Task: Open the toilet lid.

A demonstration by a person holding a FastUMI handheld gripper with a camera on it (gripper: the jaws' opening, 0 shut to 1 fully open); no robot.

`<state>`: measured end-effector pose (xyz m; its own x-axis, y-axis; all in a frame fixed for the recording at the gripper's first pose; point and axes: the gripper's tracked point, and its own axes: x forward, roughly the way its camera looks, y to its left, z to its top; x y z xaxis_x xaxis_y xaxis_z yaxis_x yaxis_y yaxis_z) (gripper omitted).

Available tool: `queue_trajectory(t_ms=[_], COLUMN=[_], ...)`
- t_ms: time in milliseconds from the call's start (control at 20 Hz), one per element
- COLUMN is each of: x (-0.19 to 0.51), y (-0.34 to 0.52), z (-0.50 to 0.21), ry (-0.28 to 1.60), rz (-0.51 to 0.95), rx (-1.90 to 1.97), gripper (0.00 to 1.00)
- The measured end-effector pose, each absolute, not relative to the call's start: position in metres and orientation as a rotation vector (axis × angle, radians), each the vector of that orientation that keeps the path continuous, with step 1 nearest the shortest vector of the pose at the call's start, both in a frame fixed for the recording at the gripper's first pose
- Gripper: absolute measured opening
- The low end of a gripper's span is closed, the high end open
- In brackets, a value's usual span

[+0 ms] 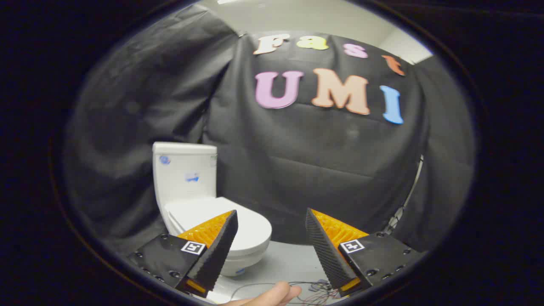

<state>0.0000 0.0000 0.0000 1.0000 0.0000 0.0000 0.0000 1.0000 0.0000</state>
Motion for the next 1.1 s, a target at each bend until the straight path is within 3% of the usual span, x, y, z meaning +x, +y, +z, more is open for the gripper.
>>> queue_trajectory(t_ms=[200,600,800,1100], x=[0.024,-0.040,-0.080,-0.069], y=[0.057,0.105,0.117,0.119], z=[-0.030,-0.080,-0.071,-0.057], ry=[-0.009,0.050,0.007,-0.035], rz=[0.080,-0.052,-0.111,-0.135], rx=[0.170,0.313,0.338,0.345], gripper=[0.98,0.97,0.98,0.98])
